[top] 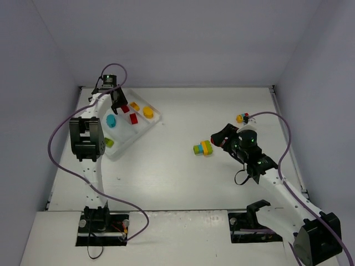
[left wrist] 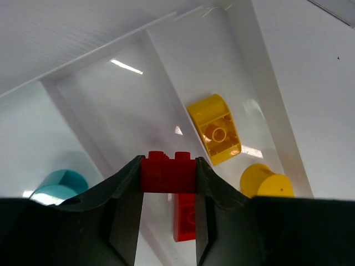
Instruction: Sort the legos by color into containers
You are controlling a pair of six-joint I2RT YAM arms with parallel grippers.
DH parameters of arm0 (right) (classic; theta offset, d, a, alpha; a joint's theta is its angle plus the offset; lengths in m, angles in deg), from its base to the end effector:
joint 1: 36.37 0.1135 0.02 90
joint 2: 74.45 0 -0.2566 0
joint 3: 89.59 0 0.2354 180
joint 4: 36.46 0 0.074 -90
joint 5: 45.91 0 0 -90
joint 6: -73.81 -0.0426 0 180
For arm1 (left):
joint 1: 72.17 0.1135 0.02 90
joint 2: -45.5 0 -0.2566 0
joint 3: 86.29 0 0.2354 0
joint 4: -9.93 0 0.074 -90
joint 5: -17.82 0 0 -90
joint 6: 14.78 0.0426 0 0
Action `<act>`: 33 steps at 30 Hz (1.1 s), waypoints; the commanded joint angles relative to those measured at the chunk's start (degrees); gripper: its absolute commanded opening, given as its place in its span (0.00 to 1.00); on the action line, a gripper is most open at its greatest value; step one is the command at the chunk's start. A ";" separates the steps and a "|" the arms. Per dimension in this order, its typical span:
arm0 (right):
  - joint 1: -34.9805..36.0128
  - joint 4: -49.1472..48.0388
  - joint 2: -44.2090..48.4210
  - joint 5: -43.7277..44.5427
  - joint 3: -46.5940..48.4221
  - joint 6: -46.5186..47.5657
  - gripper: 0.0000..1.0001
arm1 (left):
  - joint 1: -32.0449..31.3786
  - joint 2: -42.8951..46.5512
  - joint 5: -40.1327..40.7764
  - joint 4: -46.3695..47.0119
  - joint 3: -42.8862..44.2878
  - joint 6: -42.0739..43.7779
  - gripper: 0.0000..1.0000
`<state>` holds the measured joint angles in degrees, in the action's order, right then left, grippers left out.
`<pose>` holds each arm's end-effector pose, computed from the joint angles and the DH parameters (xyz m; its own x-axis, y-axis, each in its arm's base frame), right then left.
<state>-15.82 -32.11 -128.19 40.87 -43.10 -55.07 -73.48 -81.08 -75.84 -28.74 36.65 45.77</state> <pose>0.2013 0.0780 0.2673 -0.3989 0.5198 -0.7555 -0.1948 0.7570 0.6237 0.4938 -0.0140 0.2262 -0.6204 -0.4766 -0.6228 -0.2699 0.8754 -0.4010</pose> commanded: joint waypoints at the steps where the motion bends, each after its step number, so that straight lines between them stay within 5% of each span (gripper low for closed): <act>1: -0.17 -1.54 0.47 -0.99 3.25 2.04 0.00 | 0.60 -0.93 -2.49 -2.11 6.07 -1.40 0.29; 11: -0.17 0.13 1.44 -0.82 4.22 5.38 0.01 | 0.60 2.56 -2.31 -2.20 3.71 -1.31 0.62; 24: 0.19 -4.43 5.48 -8.09 4.75 18.91 0.00 | -1.24 31.27 -10.22 -2.02 -11.05 -0.96 0.65; 33: 6.23 -23.77 4.78 -18.22 -1.31 27.60 0.00 | -14.07 45.01 -28.23 -7.21 -20.37 0.28 0.69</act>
<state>-12.87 -43.38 -123.10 26.97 -44.17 -33.43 -84.78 -37.72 -94.53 -33.99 19.06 45.85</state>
